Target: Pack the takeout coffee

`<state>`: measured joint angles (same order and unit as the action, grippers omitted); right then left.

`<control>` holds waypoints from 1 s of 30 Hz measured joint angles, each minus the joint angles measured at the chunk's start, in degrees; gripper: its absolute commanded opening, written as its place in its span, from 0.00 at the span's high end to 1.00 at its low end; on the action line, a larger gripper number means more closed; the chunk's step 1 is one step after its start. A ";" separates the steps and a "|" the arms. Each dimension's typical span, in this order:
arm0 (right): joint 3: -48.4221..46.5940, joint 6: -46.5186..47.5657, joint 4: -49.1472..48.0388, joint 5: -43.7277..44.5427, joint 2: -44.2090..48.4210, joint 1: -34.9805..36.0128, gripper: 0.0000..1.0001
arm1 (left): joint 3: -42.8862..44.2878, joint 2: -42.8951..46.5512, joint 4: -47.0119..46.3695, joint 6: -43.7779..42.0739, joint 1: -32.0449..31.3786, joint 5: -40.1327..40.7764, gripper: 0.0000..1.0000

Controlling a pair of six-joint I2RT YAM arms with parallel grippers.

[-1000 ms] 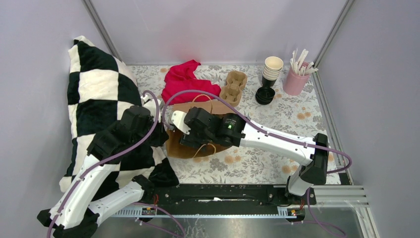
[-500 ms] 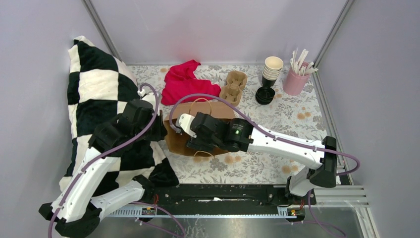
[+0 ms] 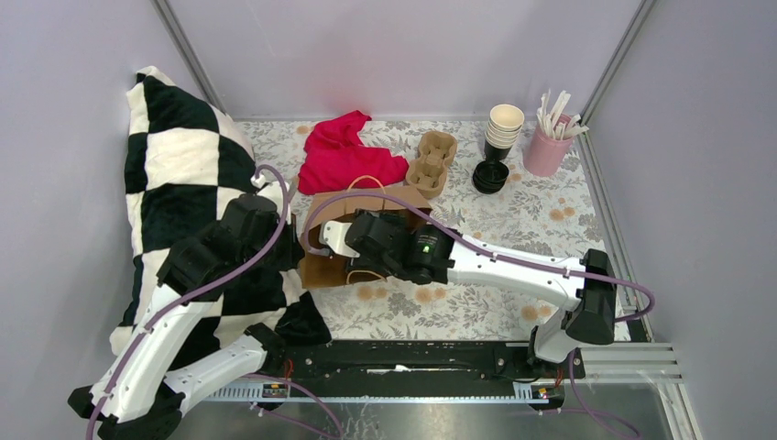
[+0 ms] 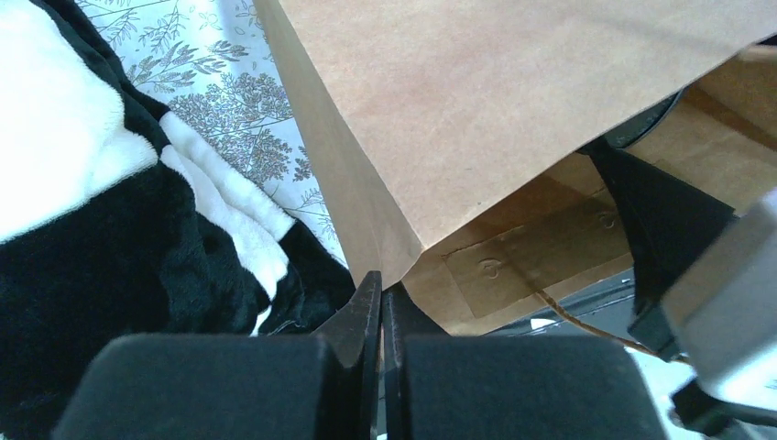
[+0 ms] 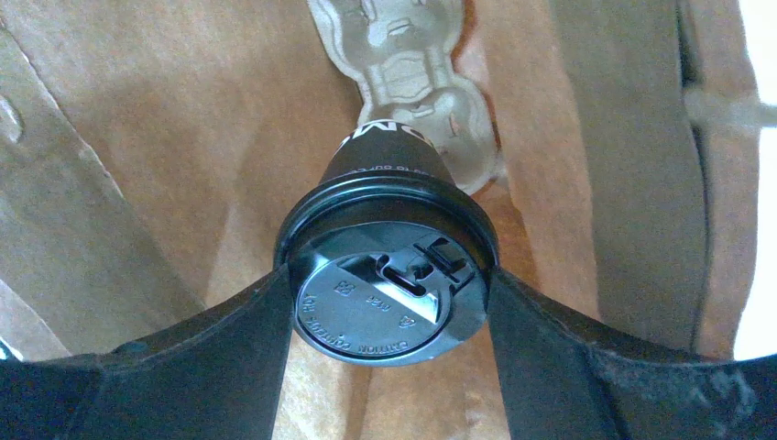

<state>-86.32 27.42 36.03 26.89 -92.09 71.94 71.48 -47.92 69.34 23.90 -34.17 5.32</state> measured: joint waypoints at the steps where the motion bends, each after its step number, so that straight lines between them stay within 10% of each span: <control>1: 0.31 0.37 -0.42 -0.09 -0.20 0.00 0.33 | -0.02 0.13 0.00 -0.11 0.00 -0.09 1.00; 30: 5.73 8.96 -15.89 1.95 -5.38 -2.93 0.33 | -1.16 2.82 0.02 1.49 0.00 -3.15 1.00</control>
<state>-80.60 36.38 20.14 28.84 -97.47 69.01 70.32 -45.10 69.36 25.39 -34.17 2.17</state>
